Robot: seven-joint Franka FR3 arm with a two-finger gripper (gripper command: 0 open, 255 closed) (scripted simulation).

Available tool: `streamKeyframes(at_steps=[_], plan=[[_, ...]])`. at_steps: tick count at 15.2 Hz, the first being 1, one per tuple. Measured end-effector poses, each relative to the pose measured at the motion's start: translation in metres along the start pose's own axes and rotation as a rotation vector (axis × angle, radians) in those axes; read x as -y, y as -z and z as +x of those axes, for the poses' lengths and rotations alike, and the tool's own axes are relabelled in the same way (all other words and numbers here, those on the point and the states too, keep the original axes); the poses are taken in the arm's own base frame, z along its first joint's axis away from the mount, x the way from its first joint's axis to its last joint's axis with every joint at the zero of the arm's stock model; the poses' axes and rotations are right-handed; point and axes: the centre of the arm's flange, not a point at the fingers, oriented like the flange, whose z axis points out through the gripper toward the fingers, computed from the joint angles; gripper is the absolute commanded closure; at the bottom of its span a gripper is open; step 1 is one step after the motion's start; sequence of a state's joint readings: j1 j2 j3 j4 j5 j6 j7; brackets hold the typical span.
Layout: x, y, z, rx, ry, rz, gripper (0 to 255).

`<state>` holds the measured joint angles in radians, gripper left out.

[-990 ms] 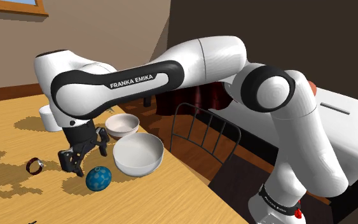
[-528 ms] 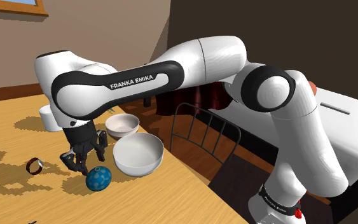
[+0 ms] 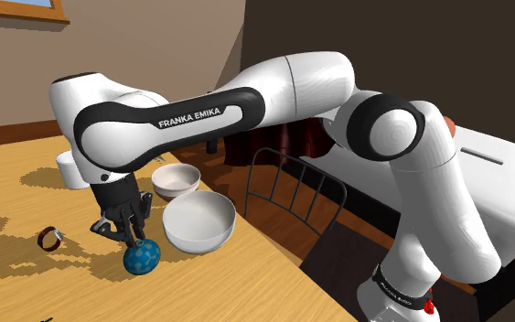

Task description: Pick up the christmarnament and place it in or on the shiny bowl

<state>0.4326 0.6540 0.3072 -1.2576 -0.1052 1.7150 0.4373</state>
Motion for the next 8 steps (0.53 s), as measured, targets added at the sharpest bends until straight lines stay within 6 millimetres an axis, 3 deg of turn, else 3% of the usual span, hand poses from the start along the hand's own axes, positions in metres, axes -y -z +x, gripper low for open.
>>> streamKeyframes(at_steps=[8], plan=[[0.000, 0.031, -0.006, 0.000, 0.000, 0.000, 255]])
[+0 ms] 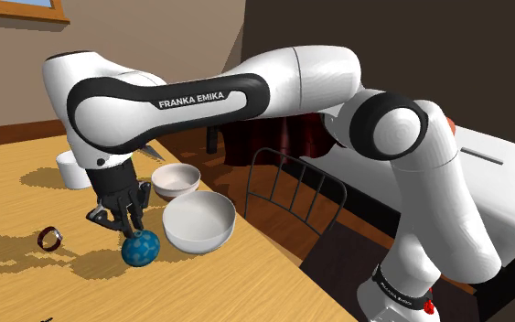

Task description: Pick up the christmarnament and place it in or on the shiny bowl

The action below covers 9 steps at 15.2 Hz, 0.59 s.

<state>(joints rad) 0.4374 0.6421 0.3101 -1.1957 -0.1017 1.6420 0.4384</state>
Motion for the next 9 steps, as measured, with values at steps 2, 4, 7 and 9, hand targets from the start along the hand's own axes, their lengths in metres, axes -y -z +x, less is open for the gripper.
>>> streamKeyframes(at_steps=[2, 4, 7, 9], plan=[[0.000, 0.010, -0.001, 0.000, 0.000, 0.000, 255], [0.000, 0.021, -0.003, 0.000, 0.000, 0.000, 255], [-0.001, 0.036, -0.006, 0.000, 0.000, 0.000, 255], [0.000, 0.046, -0.008, 0.000, 0.000, 0.000, 255]])
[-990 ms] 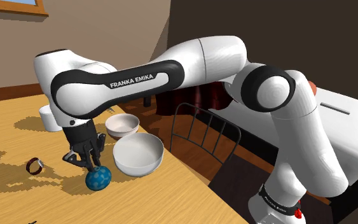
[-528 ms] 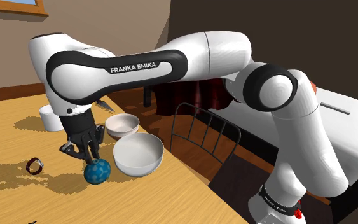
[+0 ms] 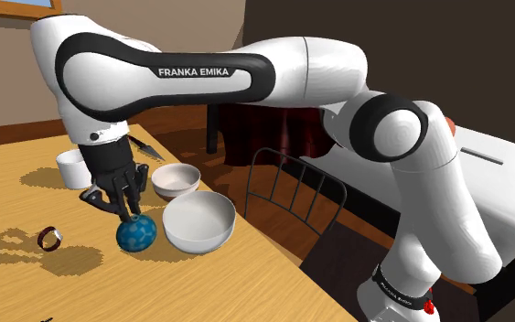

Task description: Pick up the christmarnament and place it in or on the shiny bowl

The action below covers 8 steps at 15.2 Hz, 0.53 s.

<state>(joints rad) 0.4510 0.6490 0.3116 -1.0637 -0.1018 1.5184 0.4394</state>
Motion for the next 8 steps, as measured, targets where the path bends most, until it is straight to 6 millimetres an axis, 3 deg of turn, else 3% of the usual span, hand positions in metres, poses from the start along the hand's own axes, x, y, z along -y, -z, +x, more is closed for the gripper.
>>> streamKeyframes(at_steps=[8], plan=[[0.000, 0.041, -0.008, 0.000, 0.000, 0.000, 255]])
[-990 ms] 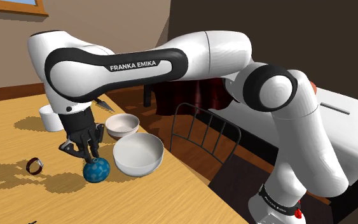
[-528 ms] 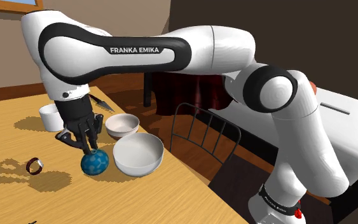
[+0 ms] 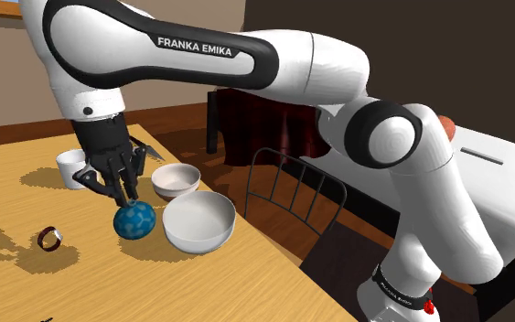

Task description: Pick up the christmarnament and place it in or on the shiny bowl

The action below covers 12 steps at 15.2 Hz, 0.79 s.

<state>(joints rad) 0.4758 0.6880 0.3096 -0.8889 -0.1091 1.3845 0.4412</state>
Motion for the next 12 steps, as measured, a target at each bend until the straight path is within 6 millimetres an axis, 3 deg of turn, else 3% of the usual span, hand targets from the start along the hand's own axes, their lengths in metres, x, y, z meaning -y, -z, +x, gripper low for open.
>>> streamKeyframes(at_steps=[7, 12], plan=[[-0.004, 0.033, -0.009, 0.002, 0.000, 0.000, 255], [-0.057, 0.053, -0.032, -0.001, 0.000, 0.000, 255]])
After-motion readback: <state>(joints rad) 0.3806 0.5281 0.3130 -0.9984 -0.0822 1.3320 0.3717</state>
